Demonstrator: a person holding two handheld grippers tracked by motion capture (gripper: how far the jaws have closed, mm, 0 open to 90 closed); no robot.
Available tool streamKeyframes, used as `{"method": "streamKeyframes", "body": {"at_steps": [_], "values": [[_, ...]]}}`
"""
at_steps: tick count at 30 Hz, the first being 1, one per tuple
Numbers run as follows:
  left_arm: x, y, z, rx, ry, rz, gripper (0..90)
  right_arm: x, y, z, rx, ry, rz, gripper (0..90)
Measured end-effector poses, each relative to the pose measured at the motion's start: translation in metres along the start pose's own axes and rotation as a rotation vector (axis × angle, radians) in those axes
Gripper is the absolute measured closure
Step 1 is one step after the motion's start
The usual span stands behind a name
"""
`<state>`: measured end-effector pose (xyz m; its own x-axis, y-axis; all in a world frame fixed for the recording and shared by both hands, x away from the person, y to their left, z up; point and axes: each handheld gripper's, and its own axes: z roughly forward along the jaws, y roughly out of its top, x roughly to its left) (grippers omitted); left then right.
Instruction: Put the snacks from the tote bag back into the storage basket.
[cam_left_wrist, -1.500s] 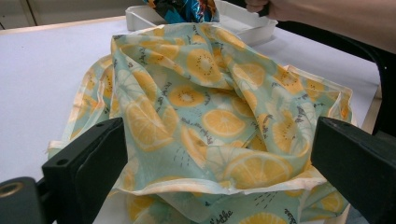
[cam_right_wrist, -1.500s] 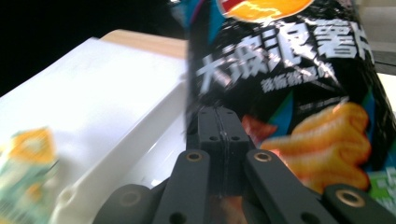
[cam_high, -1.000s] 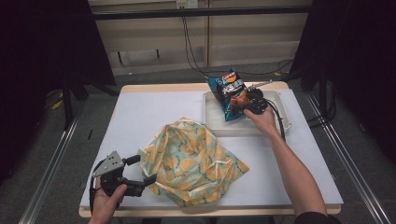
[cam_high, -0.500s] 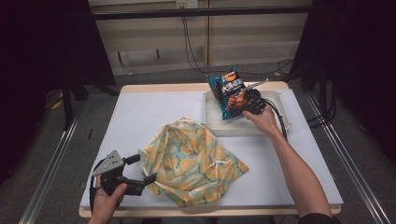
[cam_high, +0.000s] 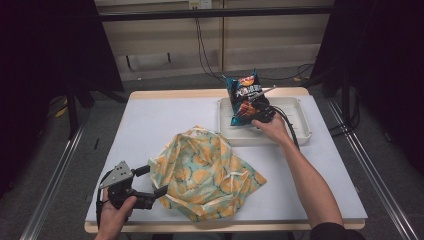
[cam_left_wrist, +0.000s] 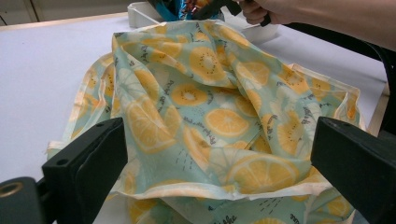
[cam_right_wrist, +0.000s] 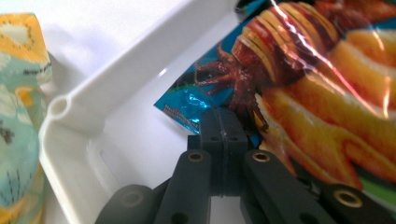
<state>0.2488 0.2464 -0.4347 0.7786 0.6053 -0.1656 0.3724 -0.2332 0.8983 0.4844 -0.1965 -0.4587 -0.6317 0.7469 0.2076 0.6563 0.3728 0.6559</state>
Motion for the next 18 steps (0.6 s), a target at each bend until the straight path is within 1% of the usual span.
{"method": "streamKeyframes", "body": {"at_steps": [1,2,4,5,6,8,10,11,12,13,14,15,16,17,18], "values": [[0.0,0.0,-0.001,0.001,0.005,-0.001,3.8,0.001,0.002,0.002,-0.006,-0.006,-0.002,90.0],[0.0,0.0,-0.001,0.006,0.009,0.003,3.8,0.001,0.003,0.003,-0.011,-0.009,0.007,90.0],[0.0,-0.001,-0.002,-0.003,0.004,-0.001,3.8,0.001,0.005,0.008,-0.012,-0.012,0.014,90.0],[0.001,-0.001,-0.003,-0.007,0.003,-0.003,3.8,0.002,0.008,0.01,-0.021,-0.018,0.02,90.0],[0.001,-0.001,-0.003,-0.007,0.003,-0.003,3.8,0.004,0.01,0.011,-0.018,-0.037,0.013,90.0],[0.002,-0.001,-0.004,-0.002,0.013,-0.001,3.8,0.004,0.011,0.012,-0.02,-0.033,0.013,90.0],[0.002,-0.001,-0.004,-0.004,0.011,-0.005,3.8,0.006,0.012,0.013,-0.015,-0.051,0.005,90.0],[0.002,-0.002,-0.004,-0.008,0.002,-0.006,3.8,0.005,0.012,0.013,-0.015,-0.042,0.006,90.0],[0.002,-0.002,-0.004,-0.005,0.003,0.001,3.8,0.005,0.011,0.013,-0.017,-0.037,0.008,90.0],[0.001,-0.002,-0.006,0.001,0.014,-0.003,3.8,0.005,0.01,0.011,-0.02,-0.034,0.014,90.0],[0.001,-0.002,-0.006,0.001,0.014,-0.003,3.8,0.005,0.01,0.011,-0.02,-0.034,0.014,90.0],[0.002,-0.003,-0.006,-0.003,0.013,-0.004,3.8,0.005,0.009,0.01,-0.031,-0.029,0.009,88.9],[0.002,-0.002,-0.007,-0.006,0.011,0.0,3.8,0.006,0.008,0.008,-0.034,-0.027,0.012,84.6],[0.002,-0.002,-0.007,-0.008,0.011,0.001,3.8,0.006,0.007,0.005,-0.051,-0.013,0.022,80.6],[0.002,-0.002,-0.007,-0.011,0.012,-0.003,3.8,0.006,0.006,0.003,-0.059,-0.016,0.022,77.8]]}}
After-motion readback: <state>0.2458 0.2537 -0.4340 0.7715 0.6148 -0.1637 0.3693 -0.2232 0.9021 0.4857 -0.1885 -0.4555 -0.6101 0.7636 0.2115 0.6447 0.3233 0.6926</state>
